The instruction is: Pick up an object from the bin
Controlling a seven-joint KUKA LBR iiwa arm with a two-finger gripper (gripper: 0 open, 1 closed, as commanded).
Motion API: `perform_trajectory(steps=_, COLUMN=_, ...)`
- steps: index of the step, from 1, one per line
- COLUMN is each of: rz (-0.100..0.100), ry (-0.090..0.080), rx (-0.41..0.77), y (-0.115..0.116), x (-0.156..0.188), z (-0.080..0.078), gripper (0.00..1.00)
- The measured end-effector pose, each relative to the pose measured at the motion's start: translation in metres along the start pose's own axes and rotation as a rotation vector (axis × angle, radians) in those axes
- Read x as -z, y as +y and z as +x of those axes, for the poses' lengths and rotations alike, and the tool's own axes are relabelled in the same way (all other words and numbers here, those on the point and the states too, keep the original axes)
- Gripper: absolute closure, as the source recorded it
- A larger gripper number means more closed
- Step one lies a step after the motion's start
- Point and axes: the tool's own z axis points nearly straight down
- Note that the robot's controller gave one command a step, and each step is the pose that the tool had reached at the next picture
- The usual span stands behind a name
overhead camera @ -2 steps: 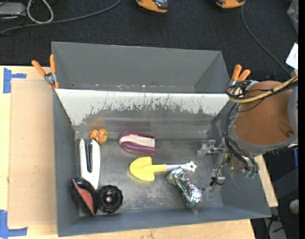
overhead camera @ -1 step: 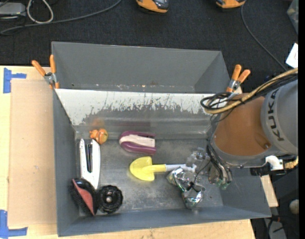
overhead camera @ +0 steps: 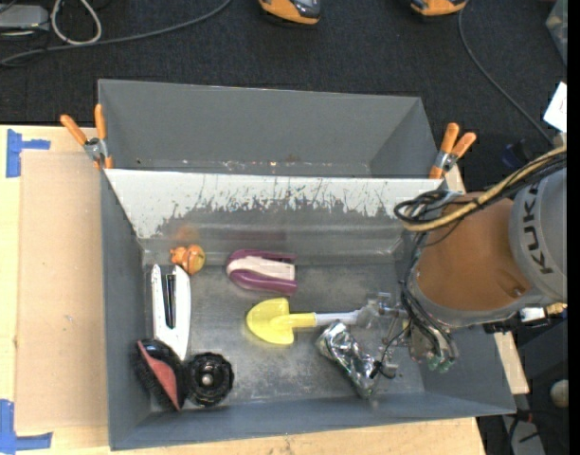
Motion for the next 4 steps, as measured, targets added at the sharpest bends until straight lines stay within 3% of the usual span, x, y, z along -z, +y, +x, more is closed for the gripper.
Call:
perform_trajectory(steps=1, rz=-0.001, ry=0.002, rx=-0.356, y=0.019, x=0.011, z=0.006, gripper=0.0)
perform_trajectory(steps=2, rz=0.0, ry=-0.003, rx=-0.306, y=0.029, x=-0.058, z=0.014, gripper=0.0)
perform_trajectory(steps=3, rz=-0.004, ry=-0.005, rx=-0.511, y=0.034, x=-0.056, z=0.015, gripper=1.0)
perform_trajectory(steps=4, rz=-0.004, ry=-0.005, rx=-0.51, y=0.034, x=-0.056, z=0.015, gripper=1.0)
